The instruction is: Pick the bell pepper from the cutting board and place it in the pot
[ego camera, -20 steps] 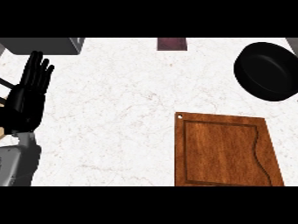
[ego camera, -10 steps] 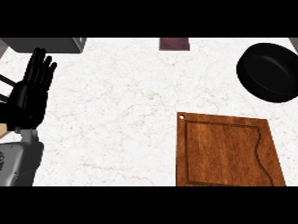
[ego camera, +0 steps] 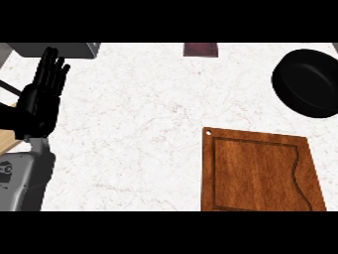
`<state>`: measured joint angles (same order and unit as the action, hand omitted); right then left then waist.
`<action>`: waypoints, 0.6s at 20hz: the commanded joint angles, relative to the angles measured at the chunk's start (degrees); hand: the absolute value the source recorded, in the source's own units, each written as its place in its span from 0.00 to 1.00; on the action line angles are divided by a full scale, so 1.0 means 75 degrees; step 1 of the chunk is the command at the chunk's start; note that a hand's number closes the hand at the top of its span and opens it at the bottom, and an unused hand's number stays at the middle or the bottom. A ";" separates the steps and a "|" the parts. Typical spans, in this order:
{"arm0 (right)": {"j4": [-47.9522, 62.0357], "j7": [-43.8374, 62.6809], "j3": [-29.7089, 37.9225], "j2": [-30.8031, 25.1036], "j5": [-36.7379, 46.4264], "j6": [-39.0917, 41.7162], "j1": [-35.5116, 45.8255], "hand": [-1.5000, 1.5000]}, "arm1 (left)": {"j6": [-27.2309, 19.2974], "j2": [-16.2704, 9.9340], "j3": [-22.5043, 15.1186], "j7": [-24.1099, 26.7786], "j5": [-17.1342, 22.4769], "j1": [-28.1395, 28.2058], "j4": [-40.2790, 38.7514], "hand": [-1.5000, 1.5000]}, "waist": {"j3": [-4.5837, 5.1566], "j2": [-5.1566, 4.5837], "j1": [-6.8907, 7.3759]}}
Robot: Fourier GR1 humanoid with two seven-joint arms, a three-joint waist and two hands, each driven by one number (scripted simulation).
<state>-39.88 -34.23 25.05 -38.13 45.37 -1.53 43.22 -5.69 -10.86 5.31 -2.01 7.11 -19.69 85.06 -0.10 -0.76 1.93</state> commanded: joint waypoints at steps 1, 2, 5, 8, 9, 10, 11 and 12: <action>0.1536 -0.0377 -0.0242 -0.0164 0.0507 -0.0531 0.0525 1.00 | -0.0235 0.0397 -0.0309 -0.0054 -0.0147 -0.0040 0.0140 0.50 | -0.0007 -0.0030 0.0104; 0.1671 -0.0076 -0.0440 -0.0127 0.0745 -0.0548 0.0728 1.00 | 0.0074 0.0177 -0.0149 0.0225 -0.0023 0.0272 0.0105 0.50 | 0.0000 -0.0021 0.0118; 0.2370 0.0373 -0.0286 -0.0247 0.0453 0.0770 0.1024 1.00 | -0.0014 0.0290 -0.0205 0.0151 -0.0044 0.0166 0.0026 0.50 | 0.0000 -0.0039 0.0159; 0.2898 -0.0274 -0.0299 -0.0252 0.0374 0.1208 0.1019 0.00 | 0.0010 0.0095 -0.0081 -0.0181 0.0027 -0.0005 0.0217 0.50 | -0.0008 -0.0024 0.0117; 0.3102 -0.0267 -0.0274 -0.0116 0.0382 0.1120 0.1090 0.00 | -0.0072 0.0313 -0.0315 -0.0067 -0.0110 0.0118 0.0266 0.50 | -0.0015 -0.0063 0.0207; 0.3164 -0.0881 -0.0326 -0.0306 0.0429 0.1163 0.1007 0.00 | -0.0056 0.0272 -0.0258 0.0056 -0.0135 -0.0028 0.0075 0.50 | -0.0020 -0.0095 0.0191; 0.3136 -0.0728 -0.0531 0.0007 0.0579 0.1150 0.1236 0.00 | 0.0159 0.0147 -0.0074 0.0374 -0.0011 0.0238 -0.0147 0.50 | -0.0008 -0.0069 0.0174; 0.3338 -0.1115 -0.0346 -0.0326 0.0441 0.1290 0.1200 0.00 | -0.0093 0.0266 -0.0246 0.0117 -0.0189 0.0103 0.0134 0.50 | -0.0019 -0.0074 0.0185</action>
<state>-18.64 -38.27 22.57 -39.71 48.61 5.99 50.77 -5.82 -9.31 3.92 -1.39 6.41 -19.03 85.64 -0.19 -1.21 3.14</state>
